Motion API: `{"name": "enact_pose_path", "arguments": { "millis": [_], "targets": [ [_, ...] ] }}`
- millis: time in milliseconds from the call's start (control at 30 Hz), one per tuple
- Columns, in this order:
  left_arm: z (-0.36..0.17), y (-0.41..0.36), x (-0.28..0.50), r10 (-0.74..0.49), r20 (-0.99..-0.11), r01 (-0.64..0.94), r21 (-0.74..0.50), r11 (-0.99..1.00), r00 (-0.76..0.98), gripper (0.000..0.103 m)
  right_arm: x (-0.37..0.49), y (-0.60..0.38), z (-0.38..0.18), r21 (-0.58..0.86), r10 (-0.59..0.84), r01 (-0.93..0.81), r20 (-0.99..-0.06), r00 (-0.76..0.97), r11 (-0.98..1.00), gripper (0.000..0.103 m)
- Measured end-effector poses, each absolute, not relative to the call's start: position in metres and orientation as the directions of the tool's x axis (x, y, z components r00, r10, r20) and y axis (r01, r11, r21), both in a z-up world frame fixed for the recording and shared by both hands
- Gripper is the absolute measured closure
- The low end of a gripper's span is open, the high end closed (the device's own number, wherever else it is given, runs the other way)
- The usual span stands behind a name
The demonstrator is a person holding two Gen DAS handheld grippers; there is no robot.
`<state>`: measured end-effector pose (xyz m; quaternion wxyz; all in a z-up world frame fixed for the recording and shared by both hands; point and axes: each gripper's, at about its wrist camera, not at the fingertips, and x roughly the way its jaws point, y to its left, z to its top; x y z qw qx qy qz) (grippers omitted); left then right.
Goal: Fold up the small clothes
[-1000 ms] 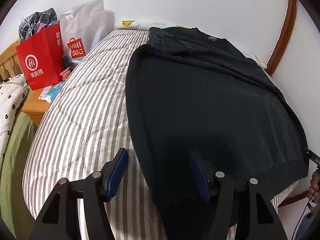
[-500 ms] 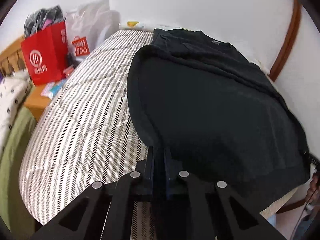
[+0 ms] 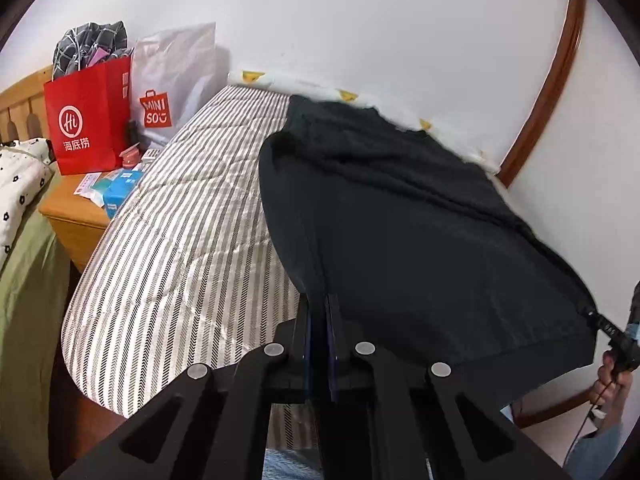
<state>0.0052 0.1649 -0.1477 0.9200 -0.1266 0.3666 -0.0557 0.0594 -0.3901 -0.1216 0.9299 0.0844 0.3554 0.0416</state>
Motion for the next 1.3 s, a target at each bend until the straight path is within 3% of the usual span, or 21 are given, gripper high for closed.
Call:
{"name": "enact_pose_path", "arguments": {
  "millis": [233, 600, 900, 1300],
  "targets": [
    [-0.121, 0.168, 0.025, -0.218, -0.595, 0.045, -0.291, 0.956, 0.773, 0.097, 0.079, -0.379, -0.100, 0.185, 0.153, -0.050, -0.596, 0.788, 0.982, 0.096],
    [-0.070, 0.165, 0.121, -0.145, -0.542, 0.015, -0.236, 0.972, 0.828, 0.097, 0.167, -0.382, -0.037, 0.209, 0.147, -0.043, -0.514, 0.845, 0.977, 0.096],
    [-0.074, 0.158, 0.220, -0.096, -0.572, -0.030, -0.206, 0.978, 0.814, 0.097, 0.269, -0.381, -0.031, 0.225, 0.145, -0.030, -0.517, 0.844, 0.974, 0.096],
    [-0.117, 0.153, 0.308, -0.035, -0.648, -0.075, -0.141, 0.987, 0.761, 0.096, 0.382, -0.384, -0.083, 0.266, 0.158, 0.011, -0.605, 0.780, 0.964, 0.096]
  ]
}}
